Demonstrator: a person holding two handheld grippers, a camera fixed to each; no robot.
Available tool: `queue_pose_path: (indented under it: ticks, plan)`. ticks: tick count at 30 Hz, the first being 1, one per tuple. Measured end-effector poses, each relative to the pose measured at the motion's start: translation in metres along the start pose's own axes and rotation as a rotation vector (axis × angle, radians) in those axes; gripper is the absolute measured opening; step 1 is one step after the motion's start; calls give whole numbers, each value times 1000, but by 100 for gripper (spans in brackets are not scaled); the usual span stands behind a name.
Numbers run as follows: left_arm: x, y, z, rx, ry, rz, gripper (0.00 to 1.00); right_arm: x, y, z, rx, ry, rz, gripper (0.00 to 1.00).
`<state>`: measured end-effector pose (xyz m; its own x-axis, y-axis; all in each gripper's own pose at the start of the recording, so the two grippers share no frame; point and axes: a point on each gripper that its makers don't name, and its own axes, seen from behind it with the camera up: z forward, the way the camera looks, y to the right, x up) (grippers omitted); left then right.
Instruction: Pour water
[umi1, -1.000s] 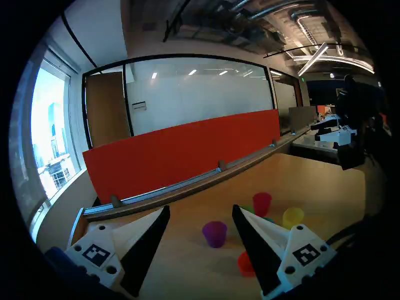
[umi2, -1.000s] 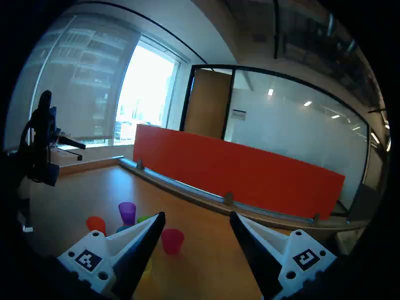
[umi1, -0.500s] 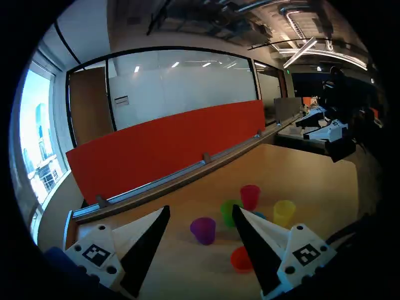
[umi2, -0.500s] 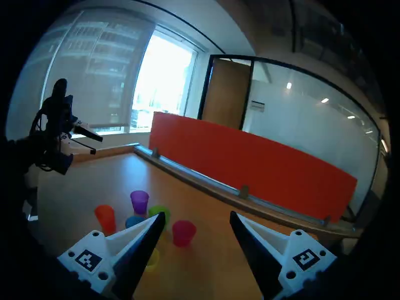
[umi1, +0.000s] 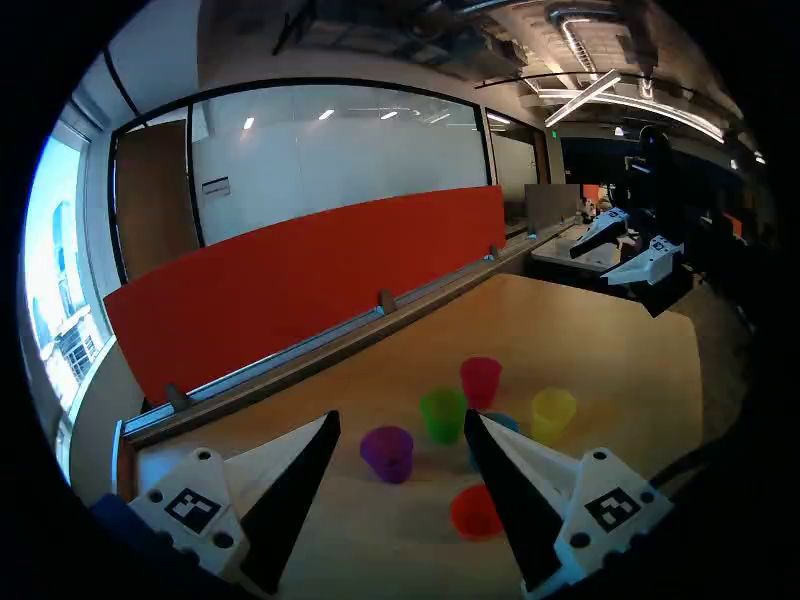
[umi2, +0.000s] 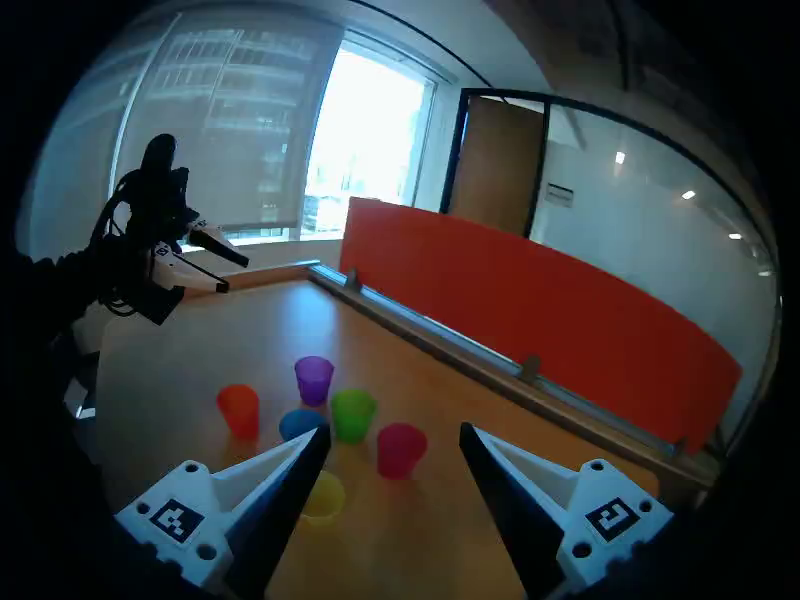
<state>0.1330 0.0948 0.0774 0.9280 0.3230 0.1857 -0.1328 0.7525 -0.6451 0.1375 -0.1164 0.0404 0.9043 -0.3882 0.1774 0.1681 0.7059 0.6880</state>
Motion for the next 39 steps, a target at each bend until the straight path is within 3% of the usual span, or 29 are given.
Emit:
queue_pose_path:
  ticks: [12,23,39]
  plan:
    - [-14,8,11,-40,-20,20,92,-7,-15,19,59,-20,-13,100]
    - [-26,8,20,-60,-36,15,92,-16,-31,44,111,-51,-25,100]
    - [-44,18,40,-108,-80,51,92,-33,-55,87,184,-94,-50,100]
